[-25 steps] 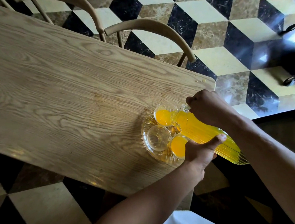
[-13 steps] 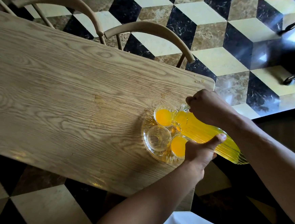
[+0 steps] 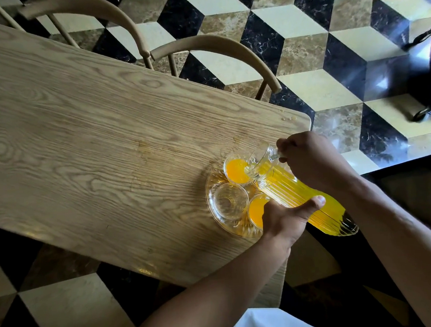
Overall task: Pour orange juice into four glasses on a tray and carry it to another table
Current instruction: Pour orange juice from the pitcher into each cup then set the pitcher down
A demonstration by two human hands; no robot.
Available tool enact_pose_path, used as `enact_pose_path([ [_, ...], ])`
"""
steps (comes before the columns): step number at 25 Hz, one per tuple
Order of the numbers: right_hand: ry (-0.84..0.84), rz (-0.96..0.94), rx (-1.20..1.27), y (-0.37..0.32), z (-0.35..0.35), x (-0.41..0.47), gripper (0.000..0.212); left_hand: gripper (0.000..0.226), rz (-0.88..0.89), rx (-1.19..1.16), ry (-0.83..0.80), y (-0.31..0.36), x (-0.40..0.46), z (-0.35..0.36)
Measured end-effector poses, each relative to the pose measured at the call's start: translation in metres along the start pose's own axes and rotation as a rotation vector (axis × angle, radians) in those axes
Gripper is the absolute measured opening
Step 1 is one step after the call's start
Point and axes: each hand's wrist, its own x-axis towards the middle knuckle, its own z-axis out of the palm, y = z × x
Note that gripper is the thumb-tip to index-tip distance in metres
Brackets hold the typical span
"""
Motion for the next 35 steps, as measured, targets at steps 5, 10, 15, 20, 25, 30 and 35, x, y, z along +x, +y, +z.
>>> enact_pose_path([
  [5, -0.012, 0.001, 0.084, 0.0, -0.004, -0.018, 0.032, 0.133, 0.019, 0.059, 0.037, -0.005, -0.012, -0.002],
  [10, -0.02, -0.002, 0.042, -0.001, 0.004, -0.031, 0.036, 0.154, 0.04, 0.098, 0.059, -0.021, -0.021, -0.004],
  [15, -0.073, -0.064, -0.082, -0.001, 0.016, -0.041, 0.043, 0.123, 0.004, -0.018, 0.019, -0.029, -0.031, -0.006],
  [20, -0.122, -0.037, -0.117, 0.0, 0.031, -0.043, 0.048, 0.096, -0.022, -0.125, 0.036, -0.04, -0.036, -0.008],
  [25, -0.125, 0.003, -0.089, 0.004, 0.043, -0.046, 0.041, 0.102, -0.104, -0.166, 0.021, -0.062, -0.027, -0.009],
  [30, -0.147, 0.036, -0.124, 0.006, 0.051, -0.046, 0.045, 0.085, -0.158, -0.279, -0.056, -0.069, -0.027, -0.01],
  [35, -0.19, -0.011, -0.279, 0.01, 0.055, -0.046, 0.038, 0.081, -0.195, -0.299, -0.076, -0.079, -0.027, -0.007],
])
